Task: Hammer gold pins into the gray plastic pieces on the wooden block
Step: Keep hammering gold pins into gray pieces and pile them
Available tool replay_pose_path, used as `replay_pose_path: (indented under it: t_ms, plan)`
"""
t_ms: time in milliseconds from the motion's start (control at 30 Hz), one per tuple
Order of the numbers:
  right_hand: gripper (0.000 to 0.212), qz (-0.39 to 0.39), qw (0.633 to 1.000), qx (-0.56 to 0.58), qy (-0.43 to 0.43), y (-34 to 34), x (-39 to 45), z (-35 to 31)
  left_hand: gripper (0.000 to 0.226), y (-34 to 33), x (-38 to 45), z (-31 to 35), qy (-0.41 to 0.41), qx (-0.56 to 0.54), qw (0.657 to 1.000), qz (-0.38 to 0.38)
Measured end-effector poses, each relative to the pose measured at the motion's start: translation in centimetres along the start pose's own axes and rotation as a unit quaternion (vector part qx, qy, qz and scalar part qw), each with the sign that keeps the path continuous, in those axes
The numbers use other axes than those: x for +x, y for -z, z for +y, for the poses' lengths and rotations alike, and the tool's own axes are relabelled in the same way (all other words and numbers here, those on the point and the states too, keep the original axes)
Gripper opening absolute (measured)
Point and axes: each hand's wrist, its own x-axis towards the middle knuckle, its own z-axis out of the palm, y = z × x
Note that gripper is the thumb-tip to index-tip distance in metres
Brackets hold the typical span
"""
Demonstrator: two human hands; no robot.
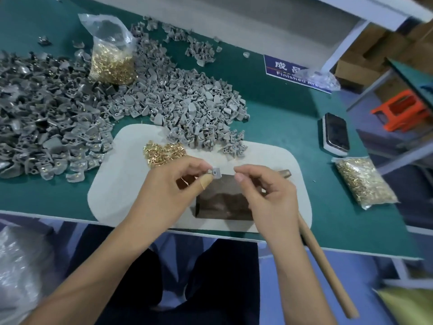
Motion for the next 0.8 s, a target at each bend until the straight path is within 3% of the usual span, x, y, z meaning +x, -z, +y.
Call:
replay_pose_path:
  t_ms: [167,267,433,567,800]
  plan:
    - [0.02,-0.002,0.999,-0.047,-0.015,0.9,-0.8,1.1,0.01,-1.8,-0.1,0.9,-0.044,0.132,0.988,-0.065]
    - [0.02,0.003,0.991,-0.13,0.019,1.4,-1.0,1.5,0.009,-2.3,-0.2,1.2,-0.066,0.204,0.975,-0.061]
    - [0.011,-0.034,0.965,-0.244,0.093,1.2,-0.6,1.2,0.009,-2.4,-0.2,1.7,-0.073,0.237,0.968,-0.037]
    - [0.008,-0.101,0.945,-0.301,0.082,1.3,0.0,-0.2,0.007,-2.3,-0.3,1.9,-0.052,0.26,0.963,-0.041]
    - [0.016,-0.166,0.871,-0.449,0.106,0.9,0.9,-2.9,0.007,-2.4,-0.2,2.1,-0.038,0.273,0.96,-0.044]
